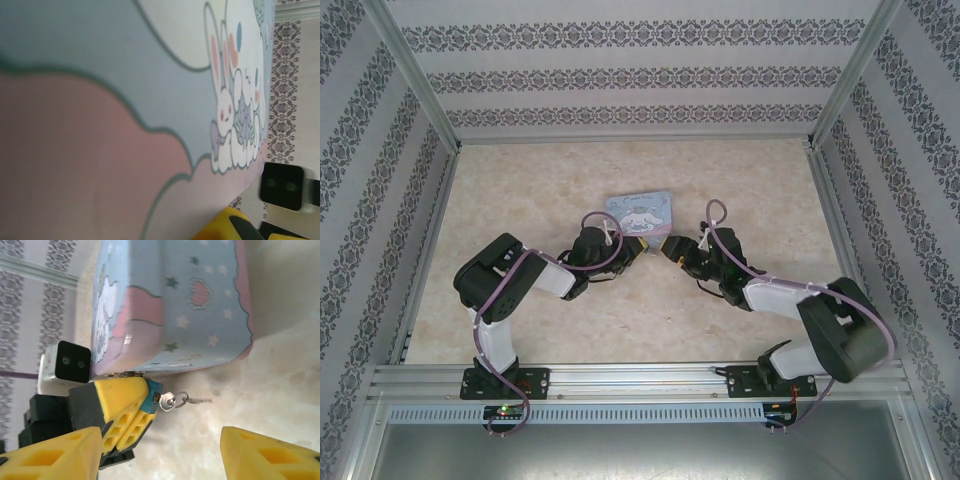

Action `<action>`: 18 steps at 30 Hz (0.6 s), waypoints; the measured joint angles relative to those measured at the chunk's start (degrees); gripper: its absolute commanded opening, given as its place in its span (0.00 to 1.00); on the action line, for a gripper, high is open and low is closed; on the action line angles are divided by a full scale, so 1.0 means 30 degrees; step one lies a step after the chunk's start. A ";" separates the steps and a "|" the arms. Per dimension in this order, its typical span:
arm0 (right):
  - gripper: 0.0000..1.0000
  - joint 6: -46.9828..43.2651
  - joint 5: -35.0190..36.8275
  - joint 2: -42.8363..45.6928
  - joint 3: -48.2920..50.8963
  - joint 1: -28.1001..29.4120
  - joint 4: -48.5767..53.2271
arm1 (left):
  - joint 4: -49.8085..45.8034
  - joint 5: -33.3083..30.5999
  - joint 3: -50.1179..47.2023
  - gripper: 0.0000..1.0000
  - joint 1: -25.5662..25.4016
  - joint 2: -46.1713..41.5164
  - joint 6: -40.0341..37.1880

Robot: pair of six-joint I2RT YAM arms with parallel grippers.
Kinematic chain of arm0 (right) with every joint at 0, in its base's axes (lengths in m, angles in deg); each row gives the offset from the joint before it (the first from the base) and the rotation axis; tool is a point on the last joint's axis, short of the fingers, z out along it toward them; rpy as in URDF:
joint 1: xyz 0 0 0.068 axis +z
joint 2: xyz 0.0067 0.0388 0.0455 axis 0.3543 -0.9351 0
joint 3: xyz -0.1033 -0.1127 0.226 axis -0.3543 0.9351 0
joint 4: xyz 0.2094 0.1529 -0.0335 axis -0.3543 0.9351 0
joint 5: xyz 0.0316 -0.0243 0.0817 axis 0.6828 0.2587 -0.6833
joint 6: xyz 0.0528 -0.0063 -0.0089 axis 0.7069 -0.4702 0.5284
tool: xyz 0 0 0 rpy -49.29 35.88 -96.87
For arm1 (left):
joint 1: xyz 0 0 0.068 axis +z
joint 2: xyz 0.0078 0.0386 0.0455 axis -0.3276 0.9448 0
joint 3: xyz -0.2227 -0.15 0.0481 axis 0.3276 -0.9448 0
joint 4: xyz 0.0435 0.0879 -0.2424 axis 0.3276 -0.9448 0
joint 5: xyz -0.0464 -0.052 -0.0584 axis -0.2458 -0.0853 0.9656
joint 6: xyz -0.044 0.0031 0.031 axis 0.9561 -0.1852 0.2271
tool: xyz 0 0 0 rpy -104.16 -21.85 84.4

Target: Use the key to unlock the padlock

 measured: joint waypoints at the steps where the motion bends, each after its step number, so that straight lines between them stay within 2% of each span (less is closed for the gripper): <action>1: 0.63 -0.1107 0.0685 0.0379 -0.0474 0.0459 0.1195 | -0.0335 0.0066 0.0080 0.00 0.0000 -0.0095 -0.0066; 4: 0.60 -0.4379 0.2841 0.0991 -0.1880 0.2040 0.3971 | -0.1508 0.0372 0.0364 0.00 0.0036 -0.0430 -0.0204; 9: 0.48 -0.8189 0.5982 0.0707 -0.2601 0.3592 0.6171 | -0.3490 0.0947 0.1020 0.00 0.0102 -0.0896 -0.0503; 12: 0.43 -0.9828 0.7147 0.0022 -0.2601 0.4014 0.6696 | -0.4430 0.1253 0.1348 0.00 0.0102 -0.1107 -0.0597; 18: 0.42 -1.2160 0.8291 -0.1209 -0.2608 0.4838 0.6681 | -0.5872 0.1792 0.1807 0.00 0.0102 -0.1523 -0.0772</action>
